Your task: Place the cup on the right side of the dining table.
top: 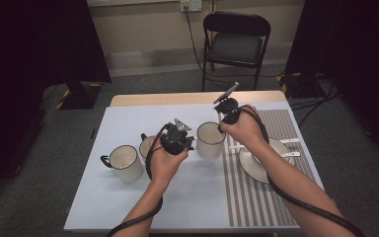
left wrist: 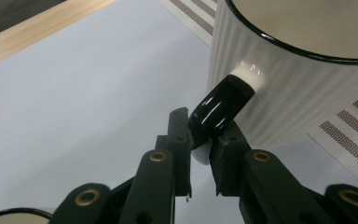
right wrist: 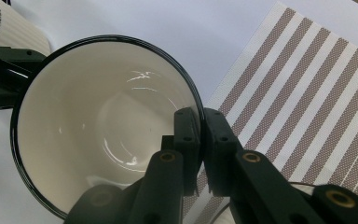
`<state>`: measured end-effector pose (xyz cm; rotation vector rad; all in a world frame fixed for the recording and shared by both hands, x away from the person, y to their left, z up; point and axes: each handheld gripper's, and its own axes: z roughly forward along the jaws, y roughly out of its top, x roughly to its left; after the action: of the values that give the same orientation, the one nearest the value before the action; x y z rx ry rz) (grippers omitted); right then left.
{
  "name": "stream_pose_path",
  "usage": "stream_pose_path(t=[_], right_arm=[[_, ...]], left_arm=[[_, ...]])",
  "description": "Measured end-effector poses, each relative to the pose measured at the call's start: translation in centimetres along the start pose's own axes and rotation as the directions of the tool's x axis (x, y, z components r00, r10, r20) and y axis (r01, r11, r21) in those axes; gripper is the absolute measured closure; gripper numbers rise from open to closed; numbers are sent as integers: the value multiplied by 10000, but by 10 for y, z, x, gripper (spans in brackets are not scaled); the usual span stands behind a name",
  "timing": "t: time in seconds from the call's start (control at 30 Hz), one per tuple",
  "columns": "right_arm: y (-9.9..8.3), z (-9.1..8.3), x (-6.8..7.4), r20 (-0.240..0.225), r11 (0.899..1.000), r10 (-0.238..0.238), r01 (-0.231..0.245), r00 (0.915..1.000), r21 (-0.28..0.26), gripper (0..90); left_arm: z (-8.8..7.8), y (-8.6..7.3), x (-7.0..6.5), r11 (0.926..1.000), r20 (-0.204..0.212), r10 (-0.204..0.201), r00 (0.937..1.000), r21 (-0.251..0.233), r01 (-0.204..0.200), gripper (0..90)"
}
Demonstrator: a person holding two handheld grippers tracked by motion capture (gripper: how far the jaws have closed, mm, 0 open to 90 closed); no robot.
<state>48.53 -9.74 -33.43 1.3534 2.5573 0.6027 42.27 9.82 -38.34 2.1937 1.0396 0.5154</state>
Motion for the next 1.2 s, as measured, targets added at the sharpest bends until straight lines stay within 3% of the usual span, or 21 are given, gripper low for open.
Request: stream_pose_path(t=[1.2], right_arm=[[13,9,-31,194,9998,210,-211,9996,43,851]], left_arm=[[31,22,4,9995,-117,-280,9995,-128,278,796]])
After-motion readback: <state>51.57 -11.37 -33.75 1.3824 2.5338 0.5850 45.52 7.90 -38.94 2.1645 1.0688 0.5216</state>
